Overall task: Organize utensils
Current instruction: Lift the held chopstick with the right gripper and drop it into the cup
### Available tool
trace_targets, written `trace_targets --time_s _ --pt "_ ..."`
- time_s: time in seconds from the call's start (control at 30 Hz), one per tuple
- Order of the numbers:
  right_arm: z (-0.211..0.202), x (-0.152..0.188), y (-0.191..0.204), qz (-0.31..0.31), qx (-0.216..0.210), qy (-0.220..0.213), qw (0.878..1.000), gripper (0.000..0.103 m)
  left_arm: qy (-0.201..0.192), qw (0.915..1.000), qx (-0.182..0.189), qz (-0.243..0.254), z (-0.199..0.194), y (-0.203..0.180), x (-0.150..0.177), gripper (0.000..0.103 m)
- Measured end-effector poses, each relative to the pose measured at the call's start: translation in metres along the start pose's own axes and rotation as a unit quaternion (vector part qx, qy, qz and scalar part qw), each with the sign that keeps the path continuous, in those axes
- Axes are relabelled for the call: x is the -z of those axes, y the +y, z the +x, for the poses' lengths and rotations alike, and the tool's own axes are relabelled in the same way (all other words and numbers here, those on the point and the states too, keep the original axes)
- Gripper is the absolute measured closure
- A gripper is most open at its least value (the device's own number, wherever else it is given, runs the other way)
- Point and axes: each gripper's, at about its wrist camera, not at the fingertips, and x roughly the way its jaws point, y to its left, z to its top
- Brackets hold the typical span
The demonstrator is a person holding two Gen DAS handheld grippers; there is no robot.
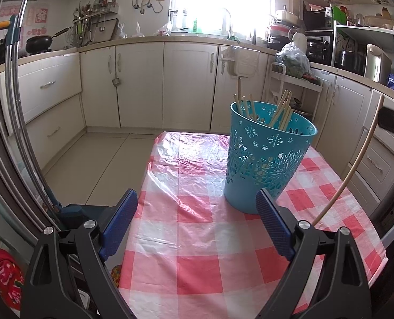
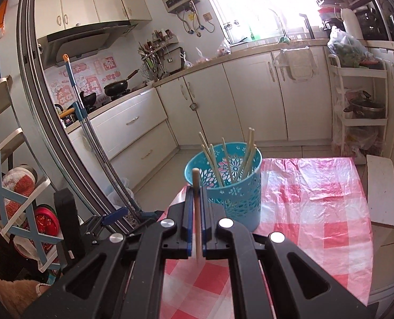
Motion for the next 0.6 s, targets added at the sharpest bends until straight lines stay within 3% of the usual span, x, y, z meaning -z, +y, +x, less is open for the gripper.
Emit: trace_targets --time_s 0.43,0.6 --pt "-0.007 -0.112 0.022 -0.054 -0.005 -0.079 0.995 0.098 0.002 0.9998 0.007 -0.019 0.002 0.005 -0.002 0.016" --pt "0.031 -0.122 0.019 -0.066 0.023 -0.061 0.996 0.098 0.002 0.9995 0.008 -0.03 0.002 0.01 -0.003 0.016"
